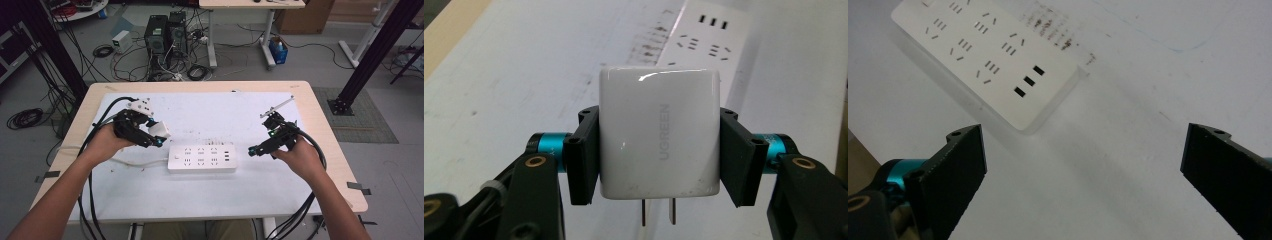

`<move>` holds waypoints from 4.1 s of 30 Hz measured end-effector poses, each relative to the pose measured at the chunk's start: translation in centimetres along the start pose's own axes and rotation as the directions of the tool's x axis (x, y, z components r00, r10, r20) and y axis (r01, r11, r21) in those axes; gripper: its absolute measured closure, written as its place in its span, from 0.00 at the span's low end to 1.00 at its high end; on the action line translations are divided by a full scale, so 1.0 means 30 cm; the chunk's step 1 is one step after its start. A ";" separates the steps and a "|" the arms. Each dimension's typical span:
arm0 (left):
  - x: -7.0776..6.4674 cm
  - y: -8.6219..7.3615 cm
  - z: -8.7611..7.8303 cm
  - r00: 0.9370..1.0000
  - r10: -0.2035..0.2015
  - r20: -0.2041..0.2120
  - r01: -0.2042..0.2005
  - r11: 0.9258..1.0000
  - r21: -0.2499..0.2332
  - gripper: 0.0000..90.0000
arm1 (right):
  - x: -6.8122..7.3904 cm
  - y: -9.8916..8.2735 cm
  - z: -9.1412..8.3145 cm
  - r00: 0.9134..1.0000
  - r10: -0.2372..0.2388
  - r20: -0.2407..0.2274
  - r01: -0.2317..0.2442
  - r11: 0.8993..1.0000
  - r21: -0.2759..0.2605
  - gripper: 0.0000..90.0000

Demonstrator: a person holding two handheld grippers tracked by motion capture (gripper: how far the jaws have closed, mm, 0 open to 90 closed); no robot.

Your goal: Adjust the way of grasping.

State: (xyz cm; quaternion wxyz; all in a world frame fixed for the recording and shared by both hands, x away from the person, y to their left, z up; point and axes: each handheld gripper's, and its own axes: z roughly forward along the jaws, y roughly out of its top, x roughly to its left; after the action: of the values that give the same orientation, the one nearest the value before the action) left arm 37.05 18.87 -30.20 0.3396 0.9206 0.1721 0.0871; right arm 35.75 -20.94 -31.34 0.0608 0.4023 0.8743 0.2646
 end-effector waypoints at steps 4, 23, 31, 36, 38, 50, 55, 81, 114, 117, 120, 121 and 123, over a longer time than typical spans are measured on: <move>-0.019 0.013 0.032 0.998 0.041 0.043 -0.040 0.999 -0.032 0.47 | 0.024 0.021 0.021 0.998 0.027 -0.048 -0.028 0.999 -0.025 0.04; -0.080 0.102 0.161 0.971 0.173 0.164 -0.165 0.984 -0.061 0.47 | 0.051 0.079 0.074 0.899 0.267 -0.346 -0.298 0.954 -0.040 0.04; -0.097 0.146 0.195 0.967 0.191 0.166 -0.182 0.981 -0.068 0.47 | 0.065 0.101 0.109 0.844 0.343 -0.412 -0.373 0.928 0.007 0.05; -0.115 0.172 0.215 0.964 0.210 0.163 -0.202 0.977 -0.066 0.47 | 0.074 0.113 0.131 0.813 0.377 -0.444 -0.410 0.912 0.023 0.07; -0.121 0.180 0.222 0.961 0.221 0.165 -0.214 0.975 -0.061 0.47 | 0.079 0.117 0.141 0.799 0.381 -0.465 -0.418 0.908 0.025 0.16; -0.139 0.200 0.242 0.959 0.237 0.155 -0.228 0.971 -0.070 0.47 | 0.120 0.153 0.197 0.745 0.398 -0.535 -0.430 0.900 0.070 0.18; -0.146 0.208 0.244 0.958 0.245 0.152 -0.236 0.969 -0.074 0.47 | 0.129 0.161 0.215 0.722 0.410 -0.558 -0.444 0.892 0.081 0.22; -0.165 0.217 0.249 0.955 0.274 0.116 -0.267 0.961 -0.074 0.47 | 0.147 0.163 0.254 0.648 0.432 -0.627 -0.476 0.873 0.110 0.58; -0.091 0.128 0.181 0.993 0.092 0.077 -0.098 0.993 0.070 0.20 | 0.053 0.112 0.164 0.836 0.313 -0.451 -0.369 0.929 -0.039 0.69; -0.062 0.090 0.143 0.997 0.051 0.065 -0.056 0.995 0.086 0.20 | 0.043 0.110 0.135 0.889 0.240 -0.389 -0.287 0.956 -0.067 0.69; -0.033 0.050 0.108 0.999 -0.003 0.035 0.000 0.996 0.090 0.20 | 0.046 0.118 0.114 0.932 0.157 -0.328 -0.192 0.978 -0.076 0.69; -0.023 0.039 0.098 0.999 -0.023 0.028 0.020 0.994 0.103 0.20 | 0.049 0.123 0.109 0.945 0.125 -0.302 -0.154 0.985 -0.076 0.69; -0.011 0.017 0.080 0.999 -0.039 0.015 0.037 0.991 0.132 0.20 | 0.060 0.134 0.102 0.968 0.050 -0.244 -0.070 0.995 -0.074 0.69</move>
State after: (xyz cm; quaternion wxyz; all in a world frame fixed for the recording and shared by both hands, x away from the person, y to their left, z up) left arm 37.56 16.95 -31.69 0.2811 0.9383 0.1920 0.0609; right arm 38.21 -16.19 -31.70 -0.0380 0.3906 0.8510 0.3490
